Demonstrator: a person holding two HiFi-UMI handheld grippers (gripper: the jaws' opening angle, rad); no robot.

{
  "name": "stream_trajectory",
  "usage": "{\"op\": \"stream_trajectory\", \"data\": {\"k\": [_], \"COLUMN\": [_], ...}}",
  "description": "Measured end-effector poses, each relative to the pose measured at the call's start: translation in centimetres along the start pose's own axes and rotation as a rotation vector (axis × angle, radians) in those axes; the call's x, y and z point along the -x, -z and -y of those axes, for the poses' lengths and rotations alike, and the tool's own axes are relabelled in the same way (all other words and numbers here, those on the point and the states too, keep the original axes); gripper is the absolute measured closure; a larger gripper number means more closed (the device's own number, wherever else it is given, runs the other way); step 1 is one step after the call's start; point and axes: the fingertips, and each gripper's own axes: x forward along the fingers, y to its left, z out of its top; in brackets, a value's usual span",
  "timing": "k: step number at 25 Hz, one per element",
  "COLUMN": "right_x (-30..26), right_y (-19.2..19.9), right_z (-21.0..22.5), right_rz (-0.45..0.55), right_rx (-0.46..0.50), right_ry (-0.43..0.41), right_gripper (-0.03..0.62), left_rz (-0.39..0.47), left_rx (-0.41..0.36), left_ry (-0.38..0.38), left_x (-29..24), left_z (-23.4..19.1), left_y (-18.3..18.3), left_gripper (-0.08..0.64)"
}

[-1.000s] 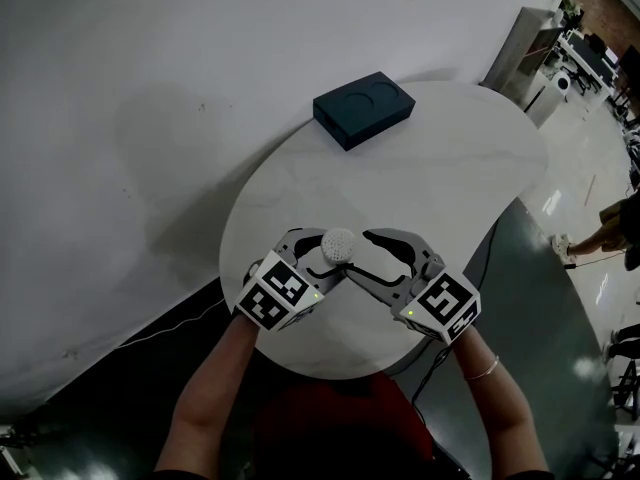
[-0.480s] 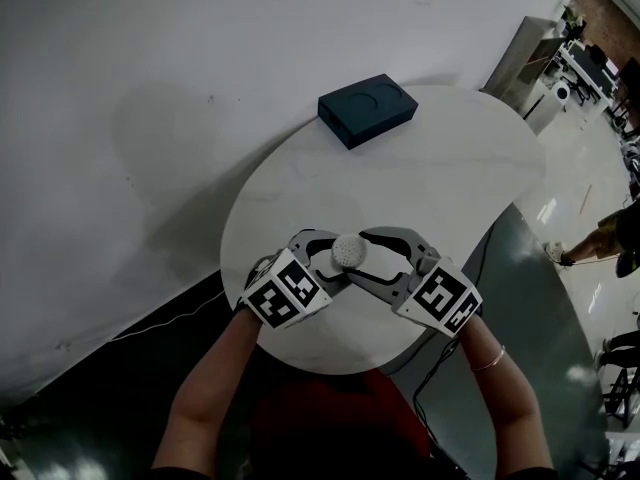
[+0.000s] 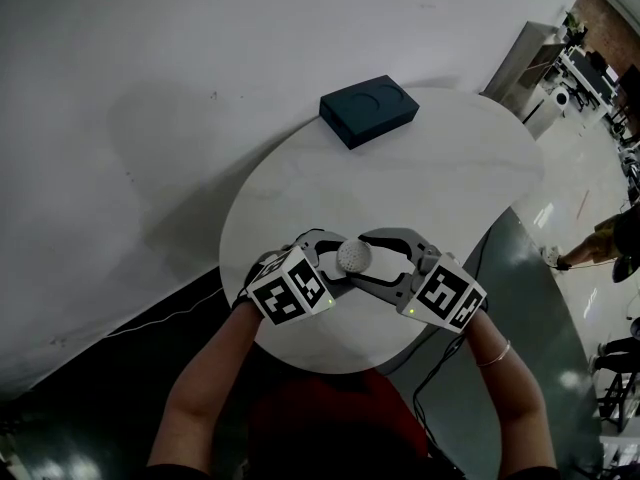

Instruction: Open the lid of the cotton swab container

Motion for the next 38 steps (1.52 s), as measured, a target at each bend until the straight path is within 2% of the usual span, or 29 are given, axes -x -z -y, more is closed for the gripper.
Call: {"op": "stream_trajectory", "data": {"k": [7,23,26,30,38], "right_x": [0.1,0.4,0.6,0.7,0.5], "right_y": [0.2,1.6,1.4,0.8,1.0], "right_z": [-0.1,0.3,0.5,0.8,0.9], "right_rz": [0.012,0.004,0.032,0.061,0.064], "right_rx": [-0.031,-0.088,-0.146,-0.165,-0.23], "right_ry": [-0.026,-0.071,-0.096,-0.104,-0.147], "right_gripper": [0.353,0.35,0.35,0.35,0.35], "left_rz": [-0.023,-0.007,-0.016,0.03,-0.007], "left_rx": [-0.038,-0.037,-0.065,-0.013,-0.054], "left_ry": [0.015,0.0,-0.022,-0.012,-0.027], "left_x": [-0.2,-1.0,-1.1,-1.0,-1.3], "left_z": [0.3,0.5,0.3,0.1,0.0], "left_y": [0.0,0.2,0.3,-0.1,0.5], "left_gripper": [0.294,0.299,0.308,0.308,0.308]}}
